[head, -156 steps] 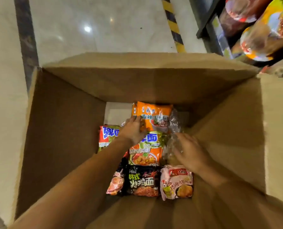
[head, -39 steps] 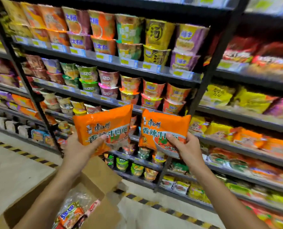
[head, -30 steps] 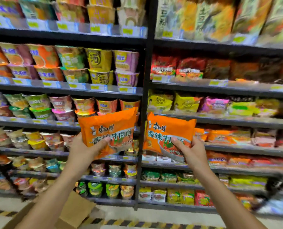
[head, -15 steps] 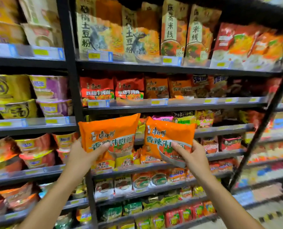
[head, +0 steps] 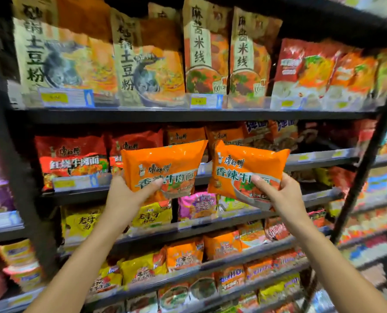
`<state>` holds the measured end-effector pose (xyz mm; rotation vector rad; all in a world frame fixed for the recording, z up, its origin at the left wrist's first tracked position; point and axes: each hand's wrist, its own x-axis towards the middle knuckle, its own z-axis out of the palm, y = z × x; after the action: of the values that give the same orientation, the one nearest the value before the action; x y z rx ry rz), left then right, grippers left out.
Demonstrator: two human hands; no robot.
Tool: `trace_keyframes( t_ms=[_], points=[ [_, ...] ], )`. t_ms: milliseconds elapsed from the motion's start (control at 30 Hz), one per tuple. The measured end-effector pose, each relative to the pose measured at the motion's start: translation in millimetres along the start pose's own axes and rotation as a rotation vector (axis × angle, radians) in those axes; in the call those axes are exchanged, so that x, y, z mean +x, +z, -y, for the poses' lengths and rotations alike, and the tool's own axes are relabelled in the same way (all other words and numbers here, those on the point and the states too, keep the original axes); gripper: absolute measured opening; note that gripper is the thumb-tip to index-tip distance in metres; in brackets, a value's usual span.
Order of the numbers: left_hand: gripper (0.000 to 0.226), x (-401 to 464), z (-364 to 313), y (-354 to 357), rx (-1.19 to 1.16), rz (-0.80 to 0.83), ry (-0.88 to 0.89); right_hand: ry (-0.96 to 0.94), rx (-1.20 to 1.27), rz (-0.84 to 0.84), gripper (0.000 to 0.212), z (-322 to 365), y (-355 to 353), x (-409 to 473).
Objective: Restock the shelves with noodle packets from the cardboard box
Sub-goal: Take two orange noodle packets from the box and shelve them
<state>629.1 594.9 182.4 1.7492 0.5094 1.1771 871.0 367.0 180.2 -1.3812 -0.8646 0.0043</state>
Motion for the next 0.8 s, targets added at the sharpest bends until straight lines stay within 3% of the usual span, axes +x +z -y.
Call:
trace_keyframes(
  t_ms=[400,600,800],
  points=[
    [0.043,89.7,-12.3,101.0,0.163,-0.102,0.333,-0.113,0.055,0.020,0.018,-37.7,-74.5,120.8],
    [0.036,106.8,-6.8,129.7,0.245,-0.129,0.265,-0.158,0.101,0.075,0.017,-55.6,-92.3,146.1],
    [0.033,113.1,4.4,141.2,0.255,-0.114,0.067,-0.192,0.097,0.133,0.020,-65.4,-96.9,162.4]
  ],
)
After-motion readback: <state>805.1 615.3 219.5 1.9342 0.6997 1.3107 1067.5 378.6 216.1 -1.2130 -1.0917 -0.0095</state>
